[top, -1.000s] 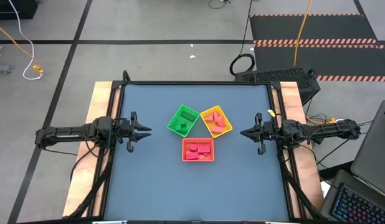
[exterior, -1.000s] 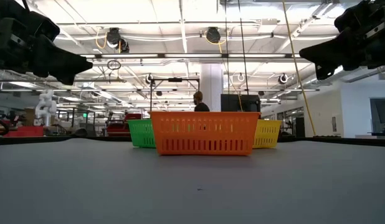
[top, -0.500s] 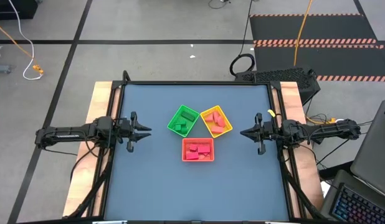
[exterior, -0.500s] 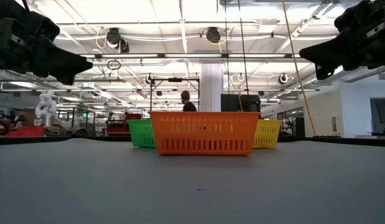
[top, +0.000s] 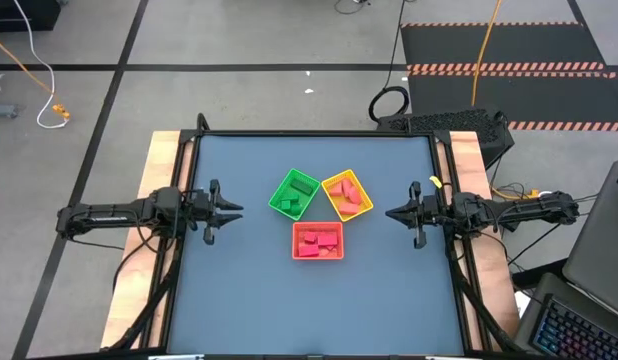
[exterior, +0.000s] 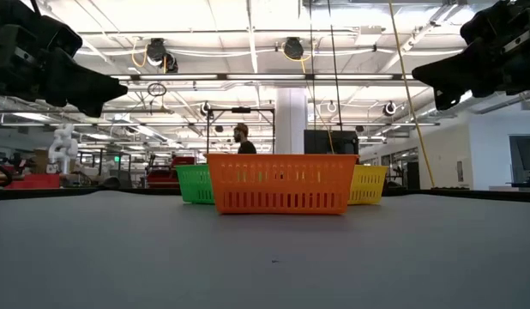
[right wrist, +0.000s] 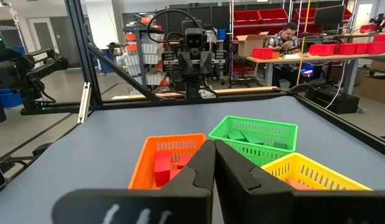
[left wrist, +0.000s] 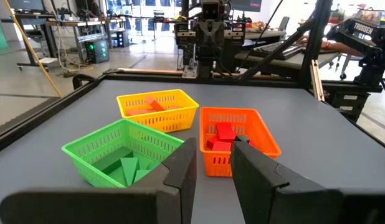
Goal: Sort & place blocks by color
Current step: Return to Home Position
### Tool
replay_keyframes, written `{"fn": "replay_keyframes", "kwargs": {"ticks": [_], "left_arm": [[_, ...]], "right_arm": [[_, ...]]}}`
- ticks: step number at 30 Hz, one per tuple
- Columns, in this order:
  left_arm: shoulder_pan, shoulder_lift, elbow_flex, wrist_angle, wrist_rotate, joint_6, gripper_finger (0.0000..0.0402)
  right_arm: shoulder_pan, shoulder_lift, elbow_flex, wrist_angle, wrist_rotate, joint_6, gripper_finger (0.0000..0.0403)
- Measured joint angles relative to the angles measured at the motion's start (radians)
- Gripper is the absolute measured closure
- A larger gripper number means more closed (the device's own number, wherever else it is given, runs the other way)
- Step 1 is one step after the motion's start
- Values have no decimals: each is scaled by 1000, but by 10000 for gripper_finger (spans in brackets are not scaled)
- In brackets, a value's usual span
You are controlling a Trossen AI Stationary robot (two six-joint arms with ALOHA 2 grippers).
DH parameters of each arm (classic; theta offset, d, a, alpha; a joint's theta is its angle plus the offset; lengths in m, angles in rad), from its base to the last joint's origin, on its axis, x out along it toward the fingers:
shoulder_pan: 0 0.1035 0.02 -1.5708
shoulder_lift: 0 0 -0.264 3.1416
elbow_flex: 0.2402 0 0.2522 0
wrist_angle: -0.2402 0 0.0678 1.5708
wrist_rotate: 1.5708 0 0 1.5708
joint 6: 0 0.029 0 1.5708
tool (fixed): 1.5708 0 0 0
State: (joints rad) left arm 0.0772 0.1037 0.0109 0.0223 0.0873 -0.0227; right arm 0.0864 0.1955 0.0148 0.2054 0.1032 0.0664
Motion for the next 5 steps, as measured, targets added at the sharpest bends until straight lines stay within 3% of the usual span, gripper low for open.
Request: {"fn": "replay_keyframes", "kwargs": {"ticks": [5], "left_arm": [[0,0,0,0,0,0,305]], "right_arm": [[0,0,0,0,0,0,401]]}}
